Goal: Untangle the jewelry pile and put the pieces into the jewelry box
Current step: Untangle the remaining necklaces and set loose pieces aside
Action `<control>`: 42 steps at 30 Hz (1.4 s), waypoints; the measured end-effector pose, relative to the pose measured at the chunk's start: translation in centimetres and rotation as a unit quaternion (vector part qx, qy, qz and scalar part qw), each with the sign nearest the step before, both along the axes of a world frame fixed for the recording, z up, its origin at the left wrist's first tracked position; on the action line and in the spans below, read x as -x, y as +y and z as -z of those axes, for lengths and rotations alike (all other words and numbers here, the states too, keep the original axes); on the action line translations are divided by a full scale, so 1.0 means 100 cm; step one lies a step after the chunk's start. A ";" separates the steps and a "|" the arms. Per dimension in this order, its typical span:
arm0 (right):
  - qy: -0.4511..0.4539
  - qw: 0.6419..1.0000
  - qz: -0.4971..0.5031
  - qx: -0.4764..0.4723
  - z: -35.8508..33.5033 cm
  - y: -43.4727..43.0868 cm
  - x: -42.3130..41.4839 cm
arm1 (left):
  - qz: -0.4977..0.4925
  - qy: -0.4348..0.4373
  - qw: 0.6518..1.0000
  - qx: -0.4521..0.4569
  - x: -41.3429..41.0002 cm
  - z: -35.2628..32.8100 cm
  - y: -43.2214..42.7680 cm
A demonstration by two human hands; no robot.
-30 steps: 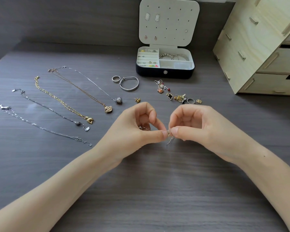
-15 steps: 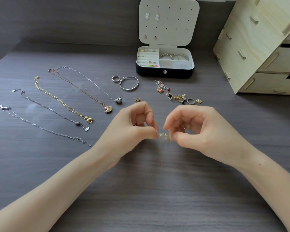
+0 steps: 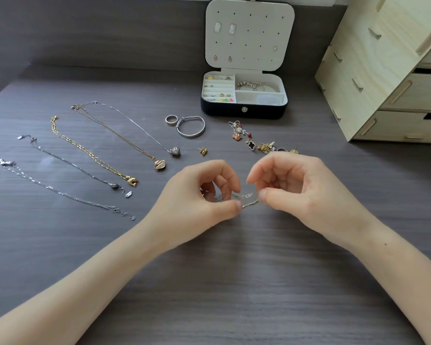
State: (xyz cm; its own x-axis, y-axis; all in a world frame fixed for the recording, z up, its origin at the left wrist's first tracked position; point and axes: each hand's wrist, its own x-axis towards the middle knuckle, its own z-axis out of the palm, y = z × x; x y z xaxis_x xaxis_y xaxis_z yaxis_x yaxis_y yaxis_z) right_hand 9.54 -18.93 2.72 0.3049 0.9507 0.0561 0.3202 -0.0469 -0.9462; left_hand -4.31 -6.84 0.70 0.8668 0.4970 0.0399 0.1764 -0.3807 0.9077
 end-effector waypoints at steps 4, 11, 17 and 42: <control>0.007 1.000 0.011 0.003 -0.002 -0.001 0.000 | -0.013 0.003 0.995 -0.102 0.000 0.003 -0.001; 0.027 0.999 0.024 -0.019 -0.001 0.000 -0.001 | -0.020 0.013 0.996 -0.080 -0.001 0.000 -0.002; 0.028 0.998 0.034 -0.047 0.000 0.001 -0.002 | 0.000 0.034 0.998 0.052 -0.001 -0.004 -0.002; -0.007 0.998 0.058 -0.034 0.013 0.006 0.006 | 0.032 0.060 0.975 0.212 0.000 -0.015 -0.002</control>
